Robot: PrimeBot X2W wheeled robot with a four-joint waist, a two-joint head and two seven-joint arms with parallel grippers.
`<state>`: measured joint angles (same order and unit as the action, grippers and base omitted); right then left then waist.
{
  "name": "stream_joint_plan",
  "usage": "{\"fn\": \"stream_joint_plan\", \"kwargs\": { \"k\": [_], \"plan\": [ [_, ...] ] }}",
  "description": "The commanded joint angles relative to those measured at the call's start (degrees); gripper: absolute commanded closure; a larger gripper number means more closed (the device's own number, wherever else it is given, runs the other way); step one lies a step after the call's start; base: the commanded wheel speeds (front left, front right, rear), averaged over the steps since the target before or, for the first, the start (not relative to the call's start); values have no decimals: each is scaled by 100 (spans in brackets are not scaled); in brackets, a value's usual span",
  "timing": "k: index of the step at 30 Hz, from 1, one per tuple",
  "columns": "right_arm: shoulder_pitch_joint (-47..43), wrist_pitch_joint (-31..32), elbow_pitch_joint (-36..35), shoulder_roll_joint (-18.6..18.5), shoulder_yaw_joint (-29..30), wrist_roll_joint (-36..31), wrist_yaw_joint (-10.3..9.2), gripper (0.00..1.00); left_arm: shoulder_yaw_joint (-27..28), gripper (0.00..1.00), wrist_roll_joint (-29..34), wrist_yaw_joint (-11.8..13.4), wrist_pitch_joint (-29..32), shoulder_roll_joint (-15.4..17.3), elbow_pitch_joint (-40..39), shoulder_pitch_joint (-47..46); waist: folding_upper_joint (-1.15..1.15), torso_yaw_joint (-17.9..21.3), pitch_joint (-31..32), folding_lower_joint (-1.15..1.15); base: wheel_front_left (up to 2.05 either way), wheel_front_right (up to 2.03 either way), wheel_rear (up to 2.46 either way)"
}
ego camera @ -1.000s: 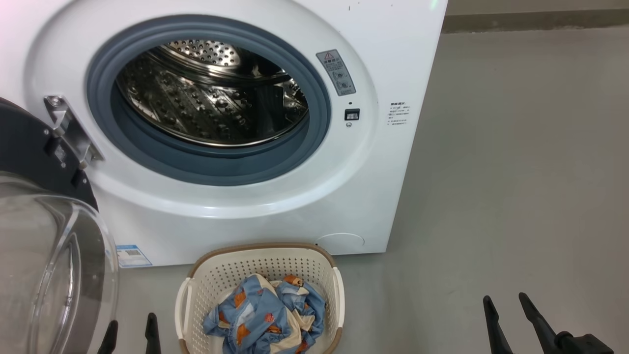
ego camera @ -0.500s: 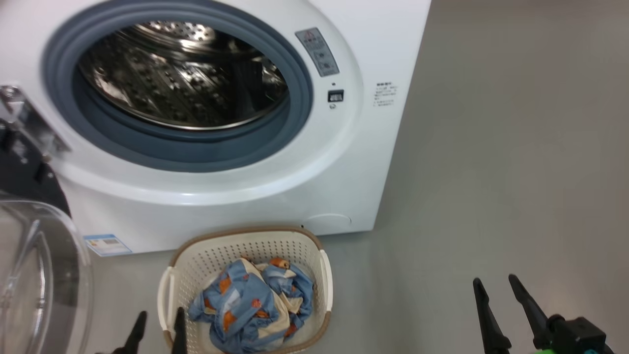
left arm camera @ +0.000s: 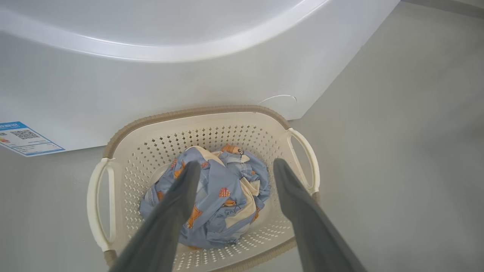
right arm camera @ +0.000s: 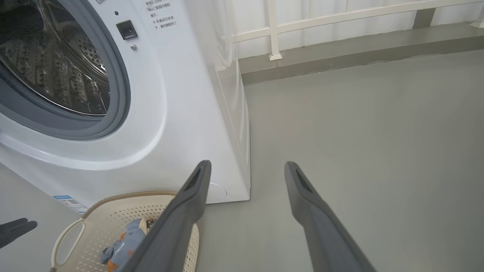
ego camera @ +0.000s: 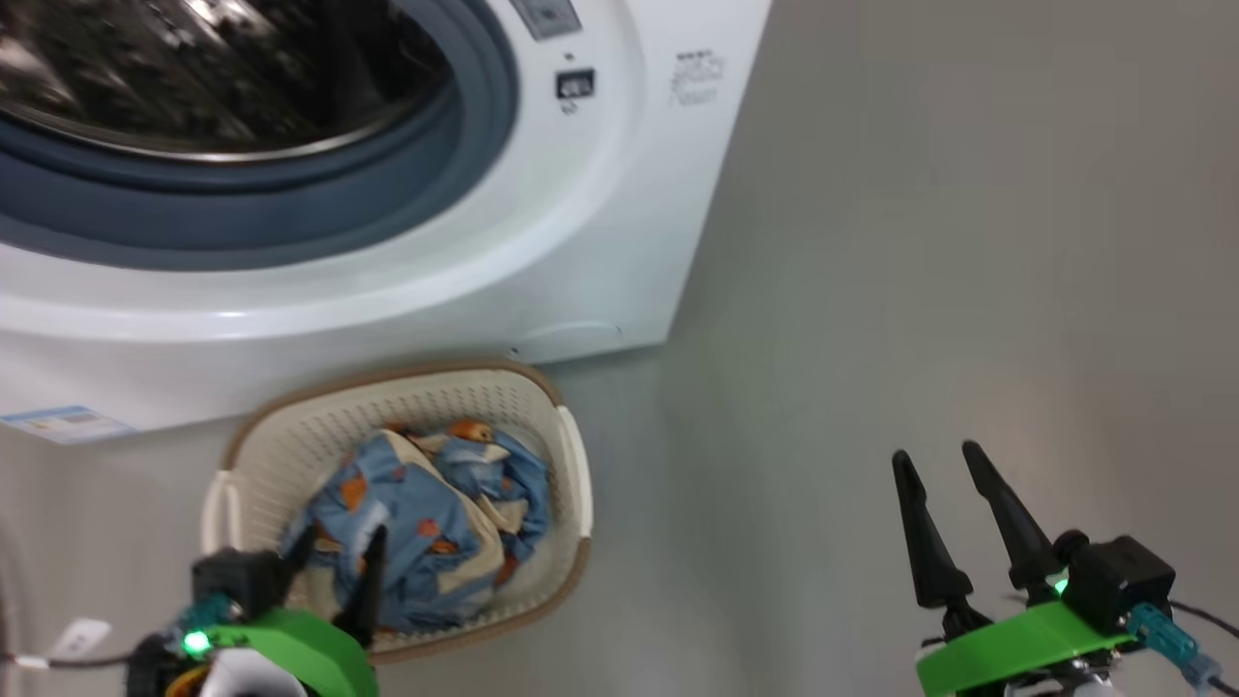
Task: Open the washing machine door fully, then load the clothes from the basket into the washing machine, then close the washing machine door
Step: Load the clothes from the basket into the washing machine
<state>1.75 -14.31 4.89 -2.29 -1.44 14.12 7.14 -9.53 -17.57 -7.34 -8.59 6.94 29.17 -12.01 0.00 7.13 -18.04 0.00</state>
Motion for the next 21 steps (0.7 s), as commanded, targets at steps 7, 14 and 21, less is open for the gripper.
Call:
{"fn": "stream_joint_plan", "kwargs": {
  "k": [7, 14, 21],
  "plan": [
    [442, -69, -196, -59, -332, 272, 35, 0, 108, 0, -308, -13, 130, 503, 853, -940, 0, 906, -1248, 0, 0, 0, 0],
    [695, -69, -289, -59, -442, 388, 35, 0, 17, 0, -512, -14, 257, 752, 1704, -1701, 0, 1101, -1845, 0, 0, 0, 0],
    [910, -69, -417, -59, -498, 433, 35, 0, 61, 0, -524, 104, 344, 947, 2670, -2465, 0, 1212, -2341, 0, 0, 0, 0]
  ]
}}
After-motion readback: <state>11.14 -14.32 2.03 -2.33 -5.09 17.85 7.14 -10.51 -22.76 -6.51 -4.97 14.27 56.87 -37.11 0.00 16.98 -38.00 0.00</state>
